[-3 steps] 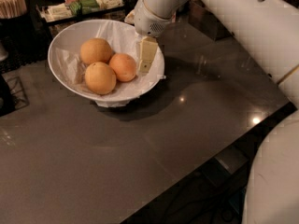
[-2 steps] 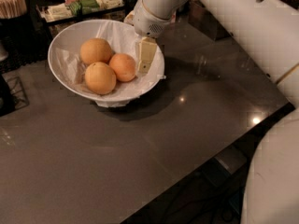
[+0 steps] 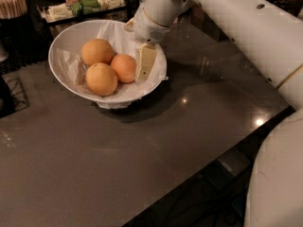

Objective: Pick orange from white bowl

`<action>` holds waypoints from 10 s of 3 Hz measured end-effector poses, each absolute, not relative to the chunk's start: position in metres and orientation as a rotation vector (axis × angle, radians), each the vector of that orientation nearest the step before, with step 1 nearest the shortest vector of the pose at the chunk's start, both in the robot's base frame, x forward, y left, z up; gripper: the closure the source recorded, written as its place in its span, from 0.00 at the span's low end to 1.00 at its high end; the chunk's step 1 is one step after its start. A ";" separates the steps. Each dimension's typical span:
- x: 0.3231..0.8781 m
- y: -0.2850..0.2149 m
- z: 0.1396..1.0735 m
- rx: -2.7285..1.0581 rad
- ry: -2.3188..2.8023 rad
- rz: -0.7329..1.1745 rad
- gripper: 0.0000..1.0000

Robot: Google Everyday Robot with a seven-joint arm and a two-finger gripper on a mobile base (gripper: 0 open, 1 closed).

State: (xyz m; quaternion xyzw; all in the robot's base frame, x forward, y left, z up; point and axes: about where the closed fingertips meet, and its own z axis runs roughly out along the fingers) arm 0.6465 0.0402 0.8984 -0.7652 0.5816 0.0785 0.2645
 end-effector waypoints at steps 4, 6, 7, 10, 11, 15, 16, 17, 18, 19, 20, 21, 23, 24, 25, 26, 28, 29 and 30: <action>0.648 0.054 0.873 -2.075 1.567 0.311 0.15; 0.648 0.054 0.866 -2.068 1.568 0.322 0.25; 0.651 0.056 0.856 -2.079 1.574 0.346 0.25; 0.651 0.067 0.831 -2.109 1.580 0.426 0.25; 0.651 0.067 0.835 -2.110 1.579 0.428 0.44; 0.651 0.067 0.837 -2.110 1.579 0.428 1.00; 0.654 0.066 0.836 -2.100 1.587 0.466 1.00; 0.651 0.065 0.842 -2.045 1.565 0.565 1.00; 0.646 0.065 0.853 -2.011 1.530 0.595 1.00; 0.646 0.065 0.852 -2.010 1.529 0.594 1.00; 0.644 0.064 0.857 -2.000 1.509 0.591 1.00; 0.639 0.066 0.858 -2.005 1.504 0.588 1.00; 0.634 0.066 0.859 -1.997 1.496 0.583 1.00; 0.626 0.065 0.867 -1.998 1.482 0.568 1.00; 0.624 0.062 0.867 -1.999 1.467 0.541 1.00; 0.624 0.062 0.867 -1.999 1.467 0.541 1.00; 0.561 0.073 0.956 -2.044 1.356 0.386 1.00; 0.512 0.079 1.026 -2.065 1.274 0.213 1.00; 0.499 0.079 1.044 -2.060 1.251 0.172 1.00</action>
Offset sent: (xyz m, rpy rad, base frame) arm 0.0029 0.0200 -0.0310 0.0474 0.0861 0.0430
